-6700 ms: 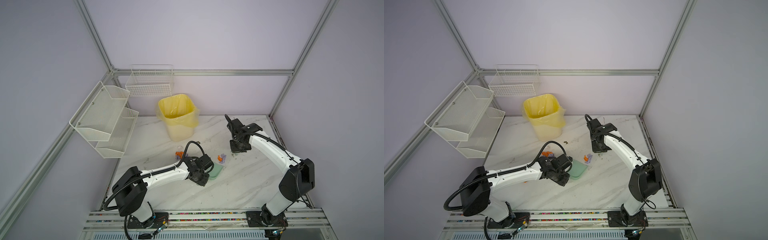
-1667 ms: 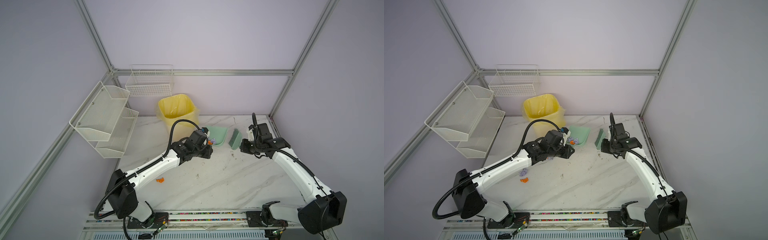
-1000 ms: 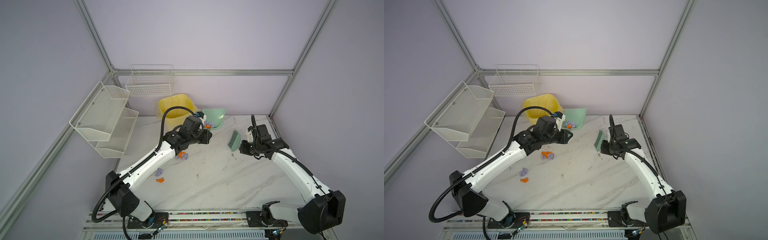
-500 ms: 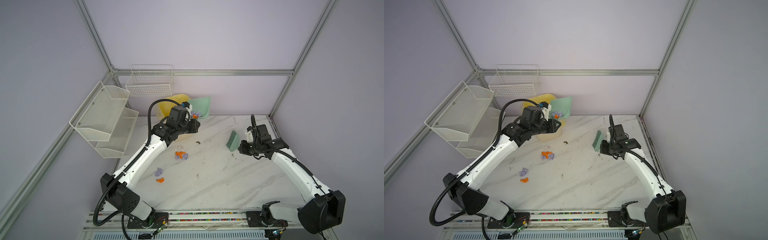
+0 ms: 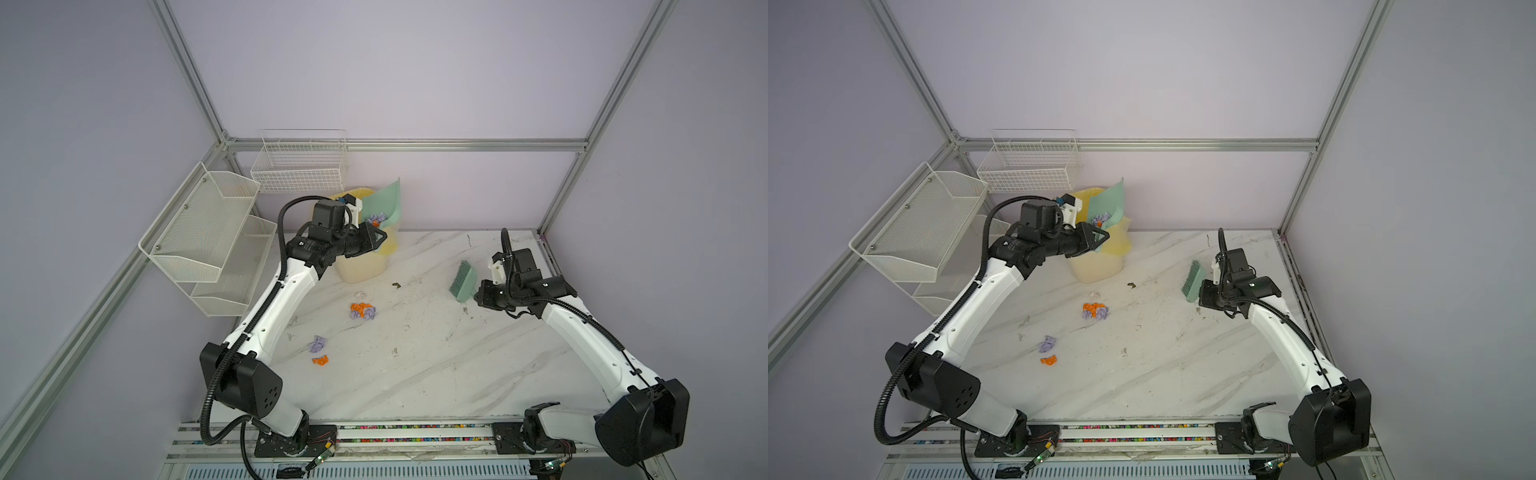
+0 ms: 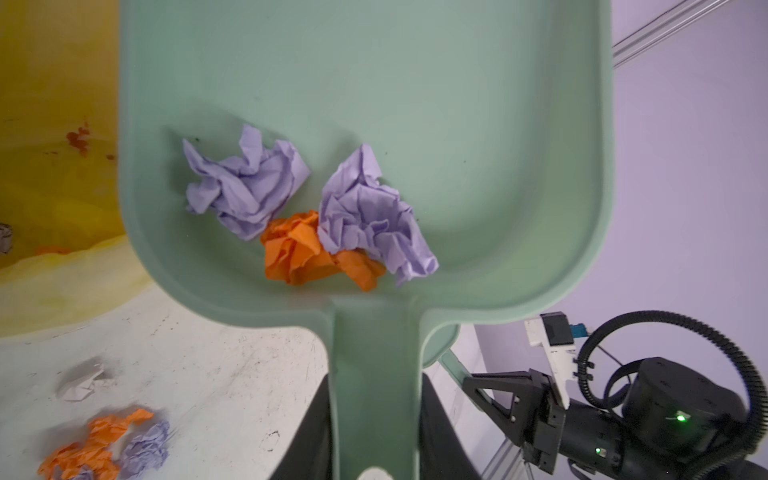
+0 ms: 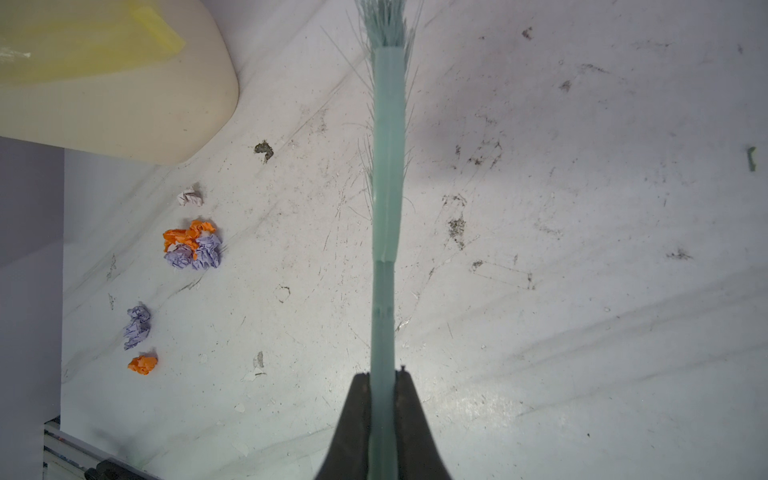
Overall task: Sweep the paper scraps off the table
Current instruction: 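Tip the green dustpan over the yellow bin to pour out the scraps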
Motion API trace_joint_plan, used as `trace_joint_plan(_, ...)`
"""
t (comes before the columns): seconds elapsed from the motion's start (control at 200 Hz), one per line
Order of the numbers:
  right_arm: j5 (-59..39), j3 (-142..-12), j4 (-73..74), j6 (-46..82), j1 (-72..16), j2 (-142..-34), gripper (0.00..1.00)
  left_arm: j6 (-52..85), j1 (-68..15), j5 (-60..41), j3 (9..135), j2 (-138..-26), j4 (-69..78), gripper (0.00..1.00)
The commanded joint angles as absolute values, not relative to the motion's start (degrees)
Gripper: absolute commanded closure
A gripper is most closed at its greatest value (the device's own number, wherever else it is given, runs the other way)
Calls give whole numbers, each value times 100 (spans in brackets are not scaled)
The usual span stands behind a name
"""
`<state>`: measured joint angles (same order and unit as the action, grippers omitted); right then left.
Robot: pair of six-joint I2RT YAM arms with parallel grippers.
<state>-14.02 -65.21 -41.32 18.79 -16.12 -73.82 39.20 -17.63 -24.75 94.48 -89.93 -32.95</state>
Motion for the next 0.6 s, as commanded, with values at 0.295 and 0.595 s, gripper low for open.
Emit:
trace_joint_plan(0.295, -1450, -6434, -4024, 1787, -1595, -7360, 100, 5713, -1125, -4111, 8300, -8628, -883, 86)
trace_joint_plan(0.595, -1406, -6445, -3984, 1867, -1593, -7208, 100, 7561, -597, -4886, 7295, -8536, 1289, 86)
